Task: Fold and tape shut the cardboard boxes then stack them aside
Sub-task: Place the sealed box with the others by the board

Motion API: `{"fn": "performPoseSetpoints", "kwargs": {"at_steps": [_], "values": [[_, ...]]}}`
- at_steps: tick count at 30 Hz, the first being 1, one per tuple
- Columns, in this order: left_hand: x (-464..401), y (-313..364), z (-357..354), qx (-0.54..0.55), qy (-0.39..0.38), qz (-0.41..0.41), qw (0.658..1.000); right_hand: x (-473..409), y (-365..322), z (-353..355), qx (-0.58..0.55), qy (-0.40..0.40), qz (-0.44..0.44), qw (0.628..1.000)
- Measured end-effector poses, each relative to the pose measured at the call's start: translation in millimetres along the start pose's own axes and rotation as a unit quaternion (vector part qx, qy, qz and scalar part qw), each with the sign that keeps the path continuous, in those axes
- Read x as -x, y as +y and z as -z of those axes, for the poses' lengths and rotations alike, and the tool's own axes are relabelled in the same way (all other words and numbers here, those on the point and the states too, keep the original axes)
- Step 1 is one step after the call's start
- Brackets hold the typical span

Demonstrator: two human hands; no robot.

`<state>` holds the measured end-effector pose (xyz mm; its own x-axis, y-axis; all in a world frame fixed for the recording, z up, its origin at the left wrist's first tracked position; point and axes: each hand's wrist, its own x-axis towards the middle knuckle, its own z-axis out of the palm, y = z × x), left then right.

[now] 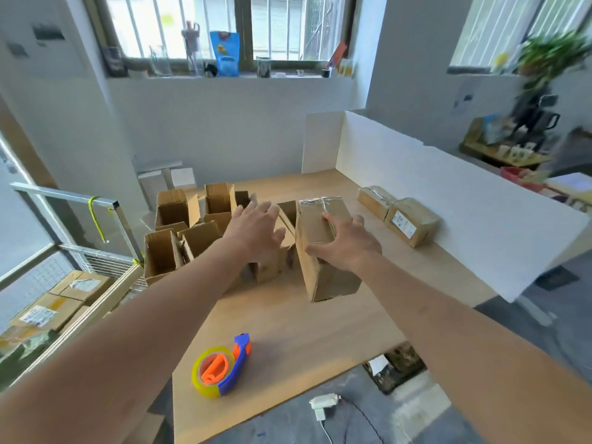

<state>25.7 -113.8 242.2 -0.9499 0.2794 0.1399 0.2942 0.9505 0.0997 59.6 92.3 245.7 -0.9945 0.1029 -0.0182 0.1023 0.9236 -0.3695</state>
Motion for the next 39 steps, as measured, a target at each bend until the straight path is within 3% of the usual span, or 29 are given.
{"fn": "performPoseSetpoints", "kwargs": {"at_steps": [7,22,39], "values": [[-32.9,85.1,12.3,-0.012,0.004,-0.032,0.999,-3.9,71.7,59.9,-0.003,0.023,-0.016,1.000],[-97.3,266.8,-30.6,-0.006,-0.028,-0.039,0.999,-18.7,249.4,130.7,0.022,0.030,-0.006,0.999],[-284.9,356.0,-139.6,-0.007,-0.088,-0.076,0.993,-175.3,409.1,118.1,0.020,-0.050,-0.087,0.995]]}}
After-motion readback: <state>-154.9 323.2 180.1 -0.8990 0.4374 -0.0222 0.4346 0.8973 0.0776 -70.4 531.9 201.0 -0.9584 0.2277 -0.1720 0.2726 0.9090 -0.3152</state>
